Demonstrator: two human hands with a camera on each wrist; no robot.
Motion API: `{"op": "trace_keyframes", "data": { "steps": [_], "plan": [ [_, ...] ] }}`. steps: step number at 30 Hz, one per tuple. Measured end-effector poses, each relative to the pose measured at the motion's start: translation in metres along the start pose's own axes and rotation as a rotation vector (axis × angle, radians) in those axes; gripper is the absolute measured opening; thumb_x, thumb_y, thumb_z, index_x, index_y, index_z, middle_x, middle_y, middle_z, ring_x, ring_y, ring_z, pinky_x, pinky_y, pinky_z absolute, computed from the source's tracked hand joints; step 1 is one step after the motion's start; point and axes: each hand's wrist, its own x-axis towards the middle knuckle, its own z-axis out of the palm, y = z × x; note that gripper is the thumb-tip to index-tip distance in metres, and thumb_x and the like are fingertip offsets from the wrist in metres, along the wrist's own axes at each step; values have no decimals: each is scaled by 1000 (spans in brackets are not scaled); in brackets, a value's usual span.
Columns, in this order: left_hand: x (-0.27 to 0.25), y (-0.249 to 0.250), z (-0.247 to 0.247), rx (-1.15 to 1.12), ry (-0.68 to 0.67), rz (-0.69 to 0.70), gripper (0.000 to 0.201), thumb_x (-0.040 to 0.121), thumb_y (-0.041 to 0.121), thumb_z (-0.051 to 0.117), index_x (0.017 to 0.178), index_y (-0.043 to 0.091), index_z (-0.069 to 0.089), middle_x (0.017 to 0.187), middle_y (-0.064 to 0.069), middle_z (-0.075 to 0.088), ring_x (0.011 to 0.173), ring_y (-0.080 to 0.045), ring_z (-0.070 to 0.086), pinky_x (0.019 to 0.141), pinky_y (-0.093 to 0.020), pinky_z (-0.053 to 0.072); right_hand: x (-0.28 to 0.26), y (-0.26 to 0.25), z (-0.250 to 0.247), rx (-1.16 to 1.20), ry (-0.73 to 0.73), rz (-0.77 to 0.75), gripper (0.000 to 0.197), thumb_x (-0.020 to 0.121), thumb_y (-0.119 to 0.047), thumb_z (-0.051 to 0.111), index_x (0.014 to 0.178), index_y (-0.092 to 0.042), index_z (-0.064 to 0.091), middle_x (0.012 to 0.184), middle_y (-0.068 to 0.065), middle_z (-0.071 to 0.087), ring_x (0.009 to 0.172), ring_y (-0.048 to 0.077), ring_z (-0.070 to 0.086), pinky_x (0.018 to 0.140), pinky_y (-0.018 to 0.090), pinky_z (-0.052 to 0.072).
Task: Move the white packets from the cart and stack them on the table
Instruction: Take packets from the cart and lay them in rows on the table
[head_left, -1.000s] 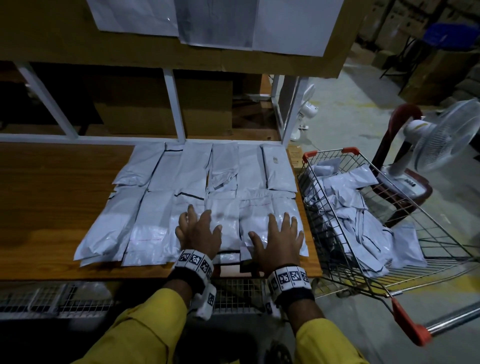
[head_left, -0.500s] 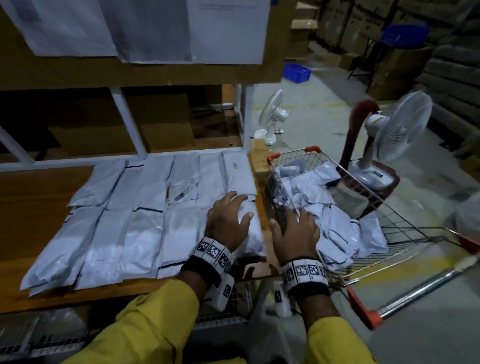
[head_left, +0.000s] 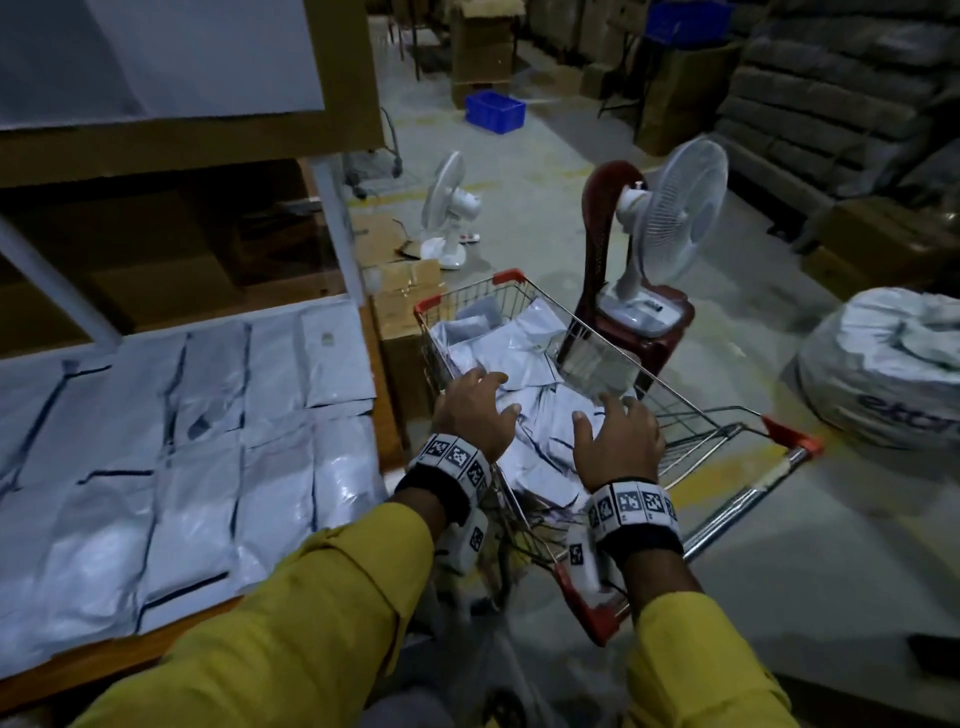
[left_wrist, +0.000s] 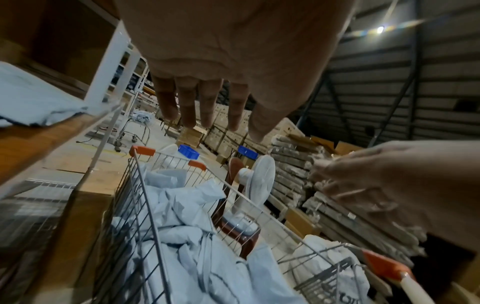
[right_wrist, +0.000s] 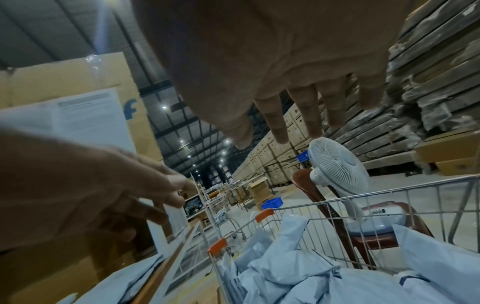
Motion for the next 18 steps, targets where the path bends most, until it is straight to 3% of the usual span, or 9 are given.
{"op": "trace_keyframes", "data": {
  "steps": [3, 8, 14, 18],
  "plan": [
    [17, -8, 25, 61, -20, 1, 50, 85, 40, 68, 131, 22, 63, 133, -4, 61, 121, -32, 55, 101, -40, 45, 22, 1, 6, 1, -29, 30, 50, 96, -45, 55, 137, -17, 55, 146, 13, 46, 136, 35, 36, 111, 50, 28],
    [55, -34, 72, 75, -205, -43, 54, 93, 39, 62, 141, 16, 52, 143, -10, 49, 139, -30, 41, 117, -40, 30, 51, 1, 32, -64, -94, 75, 51, 95, -45, 56, 138, -17, 53, 146, 12, 46, 135, 35, 38, 109, 50, 28],
    [78, -47, 120, 236, -309, -54, 53, 88, 46, 64, 133, 21, 54, 137, -9, 53, 126, -33, 50, 108, -45, 39, 86, 12, 78, -112, -191, 123, 54, 94, -47, 55, 138, -16, 53, 143, 14, 49, 133, 36, 42, 108, 49, 33],
    [81, -54, 158, 330, -450, -72, 66, 92, 49, 57, 147, 17, 39, 149, -13, 40, 133, -36, 42, 111, -50, 34, 114, 18, 112, -145, -326, 170, 55, 95, -51, 51, 139, -19, 50, 144, 12, 47, 131, 36, 44, 107, 49, 36]
  ]
}}
